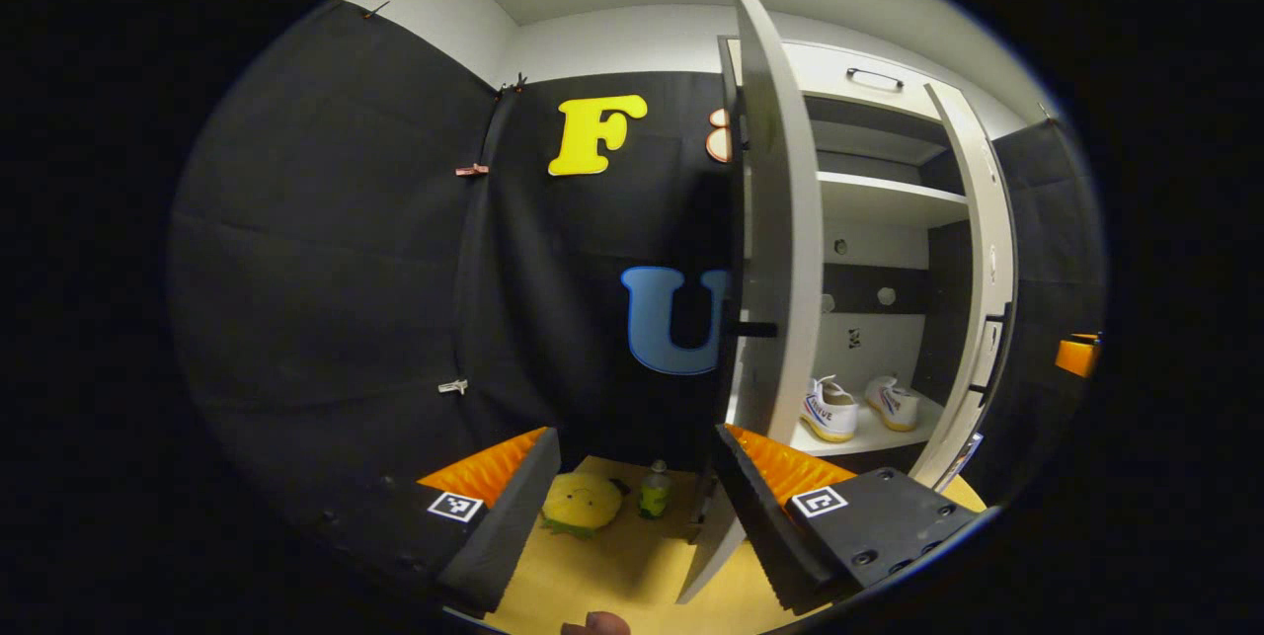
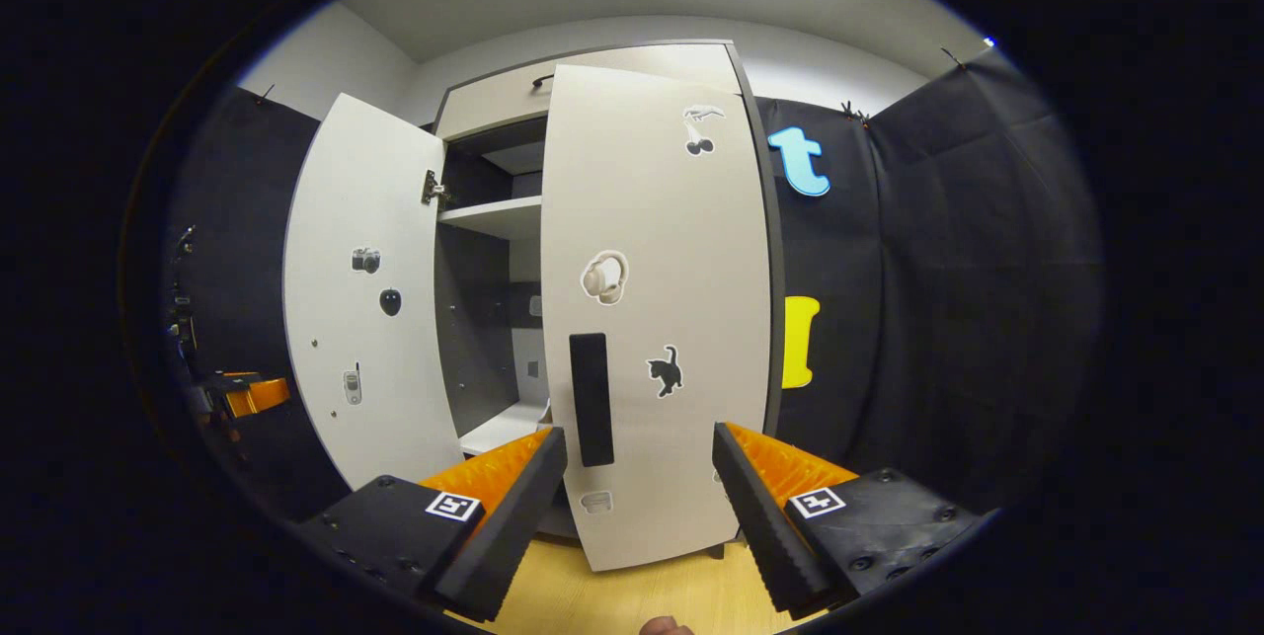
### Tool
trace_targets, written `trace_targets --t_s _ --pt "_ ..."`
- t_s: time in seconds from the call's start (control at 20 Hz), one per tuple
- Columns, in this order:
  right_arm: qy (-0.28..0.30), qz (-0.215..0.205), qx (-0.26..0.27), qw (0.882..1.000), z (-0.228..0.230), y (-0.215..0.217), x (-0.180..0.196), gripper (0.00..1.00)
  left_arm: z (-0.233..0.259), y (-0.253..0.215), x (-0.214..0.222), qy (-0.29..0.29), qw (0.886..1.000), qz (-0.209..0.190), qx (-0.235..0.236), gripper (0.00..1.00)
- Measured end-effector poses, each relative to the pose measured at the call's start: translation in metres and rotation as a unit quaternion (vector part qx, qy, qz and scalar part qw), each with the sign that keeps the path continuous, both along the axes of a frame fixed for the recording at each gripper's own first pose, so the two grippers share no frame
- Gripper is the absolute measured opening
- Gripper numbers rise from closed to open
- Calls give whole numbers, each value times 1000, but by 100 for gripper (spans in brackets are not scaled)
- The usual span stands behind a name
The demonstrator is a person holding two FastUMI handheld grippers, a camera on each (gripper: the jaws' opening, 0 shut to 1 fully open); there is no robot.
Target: Grab one shoe with the right hand and put it into the shoe cabinet, grab the other shoe with the left hand and put it into the shoe cabinet; then close the right door with the right hand and the left door with the left hand.
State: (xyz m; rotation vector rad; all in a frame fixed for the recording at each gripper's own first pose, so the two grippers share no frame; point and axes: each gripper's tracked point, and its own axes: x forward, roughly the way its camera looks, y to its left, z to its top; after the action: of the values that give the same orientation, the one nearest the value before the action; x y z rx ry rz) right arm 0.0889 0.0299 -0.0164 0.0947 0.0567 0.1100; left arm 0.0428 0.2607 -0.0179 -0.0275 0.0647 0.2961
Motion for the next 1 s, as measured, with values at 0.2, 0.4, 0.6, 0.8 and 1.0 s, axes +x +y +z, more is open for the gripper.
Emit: trace_targets --t_s 0.2,0.4,0.6,0.8,1.0 --pt "6 -3 -3 1000 -2 -4 0 98 -11 20 26 14 1000 6 5 97" --pt "4 -6 -3 1000 2 -11 1 98 -17 18 41 22 1000 -9 4 94" --pt "-1 -8 -5 1000 6 -17 1 97 -15 11 41 21 1000 -9 11 94" --pt "2 -6 1 1000 4 -22 -1 98 -15 -7 39 16 1000 -7 11 93" --pt "1 -8 -2 1000 5 -32 -7 98 -15 -32 39 14 1000 -11 16 93"
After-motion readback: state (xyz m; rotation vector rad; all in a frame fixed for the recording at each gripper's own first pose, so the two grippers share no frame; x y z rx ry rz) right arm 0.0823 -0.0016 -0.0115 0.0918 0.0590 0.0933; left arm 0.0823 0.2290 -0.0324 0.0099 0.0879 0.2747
